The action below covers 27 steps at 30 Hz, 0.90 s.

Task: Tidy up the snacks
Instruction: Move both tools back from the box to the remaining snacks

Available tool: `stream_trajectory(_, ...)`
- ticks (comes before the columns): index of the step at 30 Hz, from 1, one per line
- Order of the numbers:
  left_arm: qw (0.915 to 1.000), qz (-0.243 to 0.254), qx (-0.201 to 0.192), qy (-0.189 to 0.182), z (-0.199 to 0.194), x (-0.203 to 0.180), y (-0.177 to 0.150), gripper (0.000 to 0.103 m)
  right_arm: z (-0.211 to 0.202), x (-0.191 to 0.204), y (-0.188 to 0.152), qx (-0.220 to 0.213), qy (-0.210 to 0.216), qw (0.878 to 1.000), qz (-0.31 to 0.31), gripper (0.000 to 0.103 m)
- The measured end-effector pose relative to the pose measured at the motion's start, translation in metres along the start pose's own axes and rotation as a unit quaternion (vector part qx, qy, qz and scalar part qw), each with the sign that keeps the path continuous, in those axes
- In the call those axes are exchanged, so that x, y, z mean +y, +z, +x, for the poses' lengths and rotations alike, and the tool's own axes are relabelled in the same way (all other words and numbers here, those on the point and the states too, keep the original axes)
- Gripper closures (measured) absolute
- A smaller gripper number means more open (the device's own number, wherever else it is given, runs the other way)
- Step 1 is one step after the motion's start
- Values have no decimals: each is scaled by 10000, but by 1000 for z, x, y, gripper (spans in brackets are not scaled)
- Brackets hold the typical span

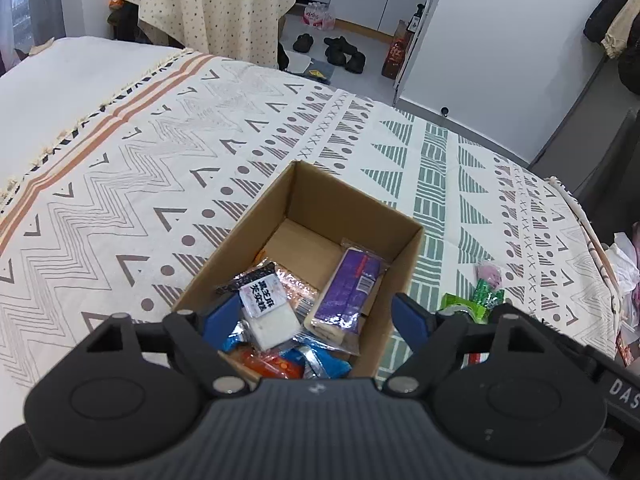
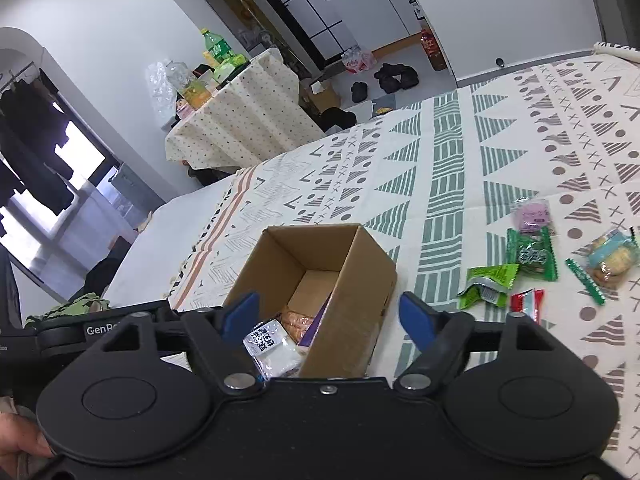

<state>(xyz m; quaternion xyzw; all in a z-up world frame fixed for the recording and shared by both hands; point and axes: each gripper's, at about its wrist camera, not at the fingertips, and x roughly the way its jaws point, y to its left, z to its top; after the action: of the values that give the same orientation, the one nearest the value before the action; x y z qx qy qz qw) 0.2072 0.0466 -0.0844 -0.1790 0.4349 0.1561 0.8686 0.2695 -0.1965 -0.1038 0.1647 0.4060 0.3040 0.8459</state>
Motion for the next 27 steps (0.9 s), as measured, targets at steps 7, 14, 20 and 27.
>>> stream_trajectory(7, 9999, -46, -138, -68, -15, -11, -8, 0, -16, -10, 5, -10, -38, 10000, 29, 9)
stream_trajectory(14, 9994, 110, -156, -285, -25, -29, -16, 0, -29, -20, 6, -30, -1, 10000, 9, 5)
stream_trajectory(20, 9995, 46, -220, -207, -31, -42, -24, 0, -36, -37, 6, -20, -109, 9999, 103, 4)
stream_trajectory(27, 9993, -128, -345, -49, -39, -56, -33, 0, -56, -49, 7, -77, -125, 9999, -25, 4)
